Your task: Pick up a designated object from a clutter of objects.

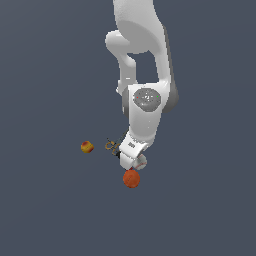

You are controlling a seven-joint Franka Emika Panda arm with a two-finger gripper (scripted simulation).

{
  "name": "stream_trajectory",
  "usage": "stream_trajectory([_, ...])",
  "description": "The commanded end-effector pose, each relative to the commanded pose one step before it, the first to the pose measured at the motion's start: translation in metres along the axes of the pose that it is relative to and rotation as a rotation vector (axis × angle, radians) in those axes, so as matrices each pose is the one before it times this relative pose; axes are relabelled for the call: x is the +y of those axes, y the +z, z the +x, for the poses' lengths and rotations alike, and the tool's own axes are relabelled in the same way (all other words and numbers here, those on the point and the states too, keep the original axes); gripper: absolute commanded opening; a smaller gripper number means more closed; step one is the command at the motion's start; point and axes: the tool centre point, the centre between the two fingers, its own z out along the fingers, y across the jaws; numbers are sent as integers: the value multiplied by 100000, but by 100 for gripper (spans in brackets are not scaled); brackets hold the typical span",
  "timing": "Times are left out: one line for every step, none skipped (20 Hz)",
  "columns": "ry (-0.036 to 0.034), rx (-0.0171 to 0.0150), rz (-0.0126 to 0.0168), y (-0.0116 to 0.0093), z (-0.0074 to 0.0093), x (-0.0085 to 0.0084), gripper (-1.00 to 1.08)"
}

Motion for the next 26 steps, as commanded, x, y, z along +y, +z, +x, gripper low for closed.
stream_trajectory([-4038,190,88,860,197,-115,100])
stream_trajectory([-1176,43,53,266,54,-42,100])
stream_trajectory([-1020,40,46,230,47,-38,100])
stream_trajectory([-864,35,40,195,40,-32,100])
stream_trajectory([-706,30,33,159,33,-27,100])
stream_trajectory([-547,24,26,124,24,-20,100])
stream_trajectory([-390,17,18,89,17,-14,100])
stream_trajectory([-239,11,11,53,13,-10,100])
stream_trajectory([-69,3,3,18,-1,0,100])
stream_trajectory([481,-66,49,-71,-27,-10,100])
stream_trajectory([0,0,0,35,-2,1,100])
stream_trajectory([0,0,0,104,-6,2,100])
stream_trajectory([0,0,0,173,-10,2,100])
stream_trajectory([-68,9,-5,236,18,-21,100])
stream_trajectory([0,0,0,309,-18,3,100])
stream_trajectory([-68,10,-4,370,9,-21,100])
stream_trajectory([0,0,0,441,-27,3,100])
stream_trajectory([-97,14,-5,497,13,-32,100])
stream_trajectory([-68,10,-3,555,-3,-21,100])
stream_trajectory([-48,7,-3,526,-9,-12,100])
stream_trajectory([-68,10,-4,457,7,-16,100])
stream_trajectory([0,0,0,396,-18,12,100])
stream_trajectory([-68,7,-9,321,23,-7,100])
stream_trajectory([0,0,0,259,-1,22,100])
stream_trajectory([0,0,0,191,6,26,100])
stream_trajectory([0,0,0,126,11,26,100])
